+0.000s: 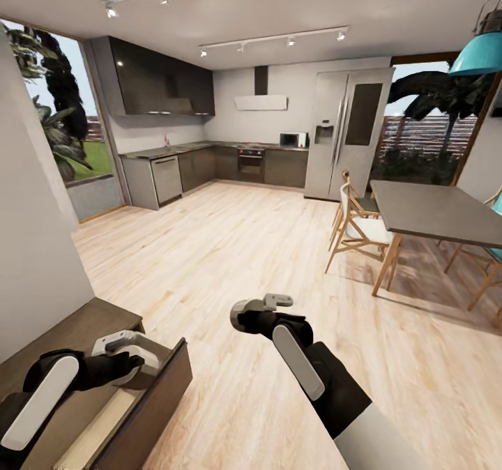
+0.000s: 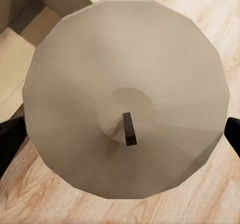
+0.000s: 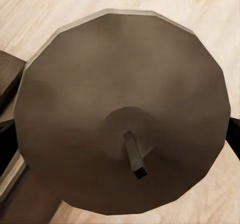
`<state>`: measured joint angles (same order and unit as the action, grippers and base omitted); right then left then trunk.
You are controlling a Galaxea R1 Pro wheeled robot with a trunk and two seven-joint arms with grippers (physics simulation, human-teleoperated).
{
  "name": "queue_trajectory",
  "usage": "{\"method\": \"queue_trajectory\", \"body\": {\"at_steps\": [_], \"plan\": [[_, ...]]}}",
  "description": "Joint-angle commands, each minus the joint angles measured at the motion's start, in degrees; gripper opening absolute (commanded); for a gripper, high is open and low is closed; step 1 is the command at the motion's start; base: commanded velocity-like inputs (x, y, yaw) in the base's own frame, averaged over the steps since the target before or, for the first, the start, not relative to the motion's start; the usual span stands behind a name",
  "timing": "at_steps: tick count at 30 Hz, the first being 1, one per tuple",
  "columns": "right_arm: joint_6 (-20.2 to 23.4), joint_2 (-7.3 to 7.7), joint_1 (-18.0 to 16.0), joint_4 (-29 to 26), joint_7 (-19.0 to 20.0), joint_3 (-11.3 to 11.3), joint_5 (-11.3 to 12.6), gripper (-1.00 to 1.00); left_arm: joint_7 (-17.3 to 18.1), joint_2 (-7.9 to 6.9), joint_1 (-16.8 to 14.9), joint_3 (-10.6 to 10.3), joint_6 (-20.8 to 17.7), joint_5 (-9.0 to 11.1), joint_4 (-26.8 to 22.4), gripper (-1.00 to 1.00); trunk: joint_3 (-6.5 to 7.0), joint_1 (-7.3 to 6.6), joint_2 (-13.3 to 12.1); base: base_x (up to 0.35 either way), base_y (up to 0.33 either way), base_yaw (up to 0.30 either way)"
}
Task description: Place each of the two pumpkins and all three candles from the living room inside a cabinet in the living room (use any cabinet), then make sure every cabinet is closed, and position the cauldron so it is next to a table in the living room.
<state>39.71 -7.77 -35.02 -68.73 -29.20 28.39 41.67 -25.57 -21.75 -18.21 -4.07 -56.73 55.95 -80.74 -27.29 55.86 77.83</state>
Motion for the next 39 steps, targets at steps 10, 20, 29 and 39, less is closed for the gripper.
{"method": "queue_trajectory", "body": {"at_steps": [10,20,29,39], "plan": [[0.0,-0.01,-0.1,-0.1,-0.6,0.2,0.5,-1.0,-0.6,-0.04,-0.1,-0.1,0.0,0.6,0.0,-1.0,0.3,0.01,0.0,0.125,-0.005,0.267],[0.0,-0.03,-0.1,-0.1,-0.6,0.4,0.5,-1.0,-0.6,-0.04,-0.1,-0.1,0.0,0.6,0.0,-1.0,0.68,0.01,0.0,0.125,-0.005,0.267],[0.0,0.01,-0.1,-0.1,-0.6,0.4,0.5,-1.0,-0.5,-0.04,-0.1,-0.1,0.0,0.7,-0.6,-1.0,1.02,0.01,0.0,0.052,-0.023,0.267],[0.0,0.01,-0.1,-0.2,-0.3,0.4,0.5,-1.0,-0.5,-0.04,-0.1,-0.1,0.0,1.3,-1.5,-1.0,2.74,-1.74,-3.2,0.001,0.0,0.198]]}}
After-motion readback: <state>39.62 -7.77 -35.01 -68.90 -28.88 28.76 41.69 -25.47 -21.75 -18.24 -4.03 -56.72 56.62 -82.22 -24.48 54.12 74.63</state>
